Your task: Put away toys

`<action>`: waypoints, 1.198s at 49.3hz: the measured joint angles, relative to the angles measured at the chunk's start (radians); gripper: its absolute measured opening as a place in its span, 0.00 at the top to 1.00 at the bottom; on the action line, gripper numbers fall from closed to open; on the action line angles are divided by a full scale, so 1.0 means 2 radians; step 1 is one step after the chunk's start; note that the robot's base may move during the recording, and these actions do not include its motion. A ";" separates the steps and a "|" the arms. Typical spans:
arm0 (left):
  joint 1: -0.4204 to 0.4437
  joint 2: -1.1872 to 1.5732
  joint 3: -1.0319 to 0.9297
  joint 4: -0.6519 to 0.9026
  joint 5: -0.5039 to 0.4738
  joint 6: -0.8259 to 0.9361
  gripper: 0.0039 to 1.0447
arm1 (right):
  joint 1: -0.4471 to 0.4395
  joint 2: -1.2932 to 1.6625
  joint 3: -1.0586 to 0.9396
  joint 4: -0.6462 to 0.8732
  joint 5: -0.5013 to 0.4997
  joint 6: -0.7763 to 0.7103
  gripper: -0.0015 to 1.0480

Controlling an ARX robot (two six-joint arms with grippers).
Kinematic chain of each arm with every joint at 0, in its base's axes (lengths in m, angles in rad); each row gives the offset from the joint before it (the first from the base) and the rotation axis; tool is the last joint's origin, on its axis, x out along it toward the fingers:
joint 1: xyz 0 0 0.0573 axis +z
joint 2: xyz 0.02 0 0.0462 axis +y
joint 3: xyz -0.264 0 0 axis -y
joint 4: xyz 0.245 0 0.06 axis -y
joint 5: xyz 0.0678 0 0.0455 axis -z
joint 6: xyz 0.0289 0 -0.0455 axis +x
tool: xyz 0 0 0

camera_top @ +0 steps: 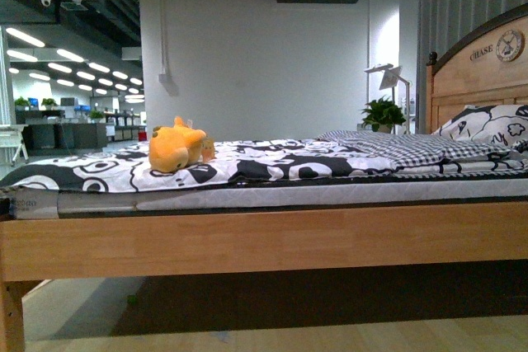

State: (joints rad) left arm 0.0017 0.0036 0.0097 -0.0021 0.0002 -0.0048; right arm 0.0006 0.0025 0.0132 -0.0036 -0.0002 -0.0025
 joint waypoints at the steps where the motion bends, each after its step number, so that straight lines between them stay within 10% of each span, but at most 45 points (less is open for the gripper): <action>1: 0.000 0.000 0.000 0.000 0.000 0.000 0.05 | 0.000 0.000 0.000 0.000 0.000 0.000 0.00; 59: 0.000 0.000 0.000 0.000 0.000 0.000 0.05 | 0.000 0.000 0.000 0.000 0.000 0.000 0.00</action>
State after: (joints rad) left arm 0.0017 0.0036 0.0097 -0.0021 0.0002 -0.0048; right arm 0.0006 0.0025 0.0132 -0.0036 -0.0006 -0.0025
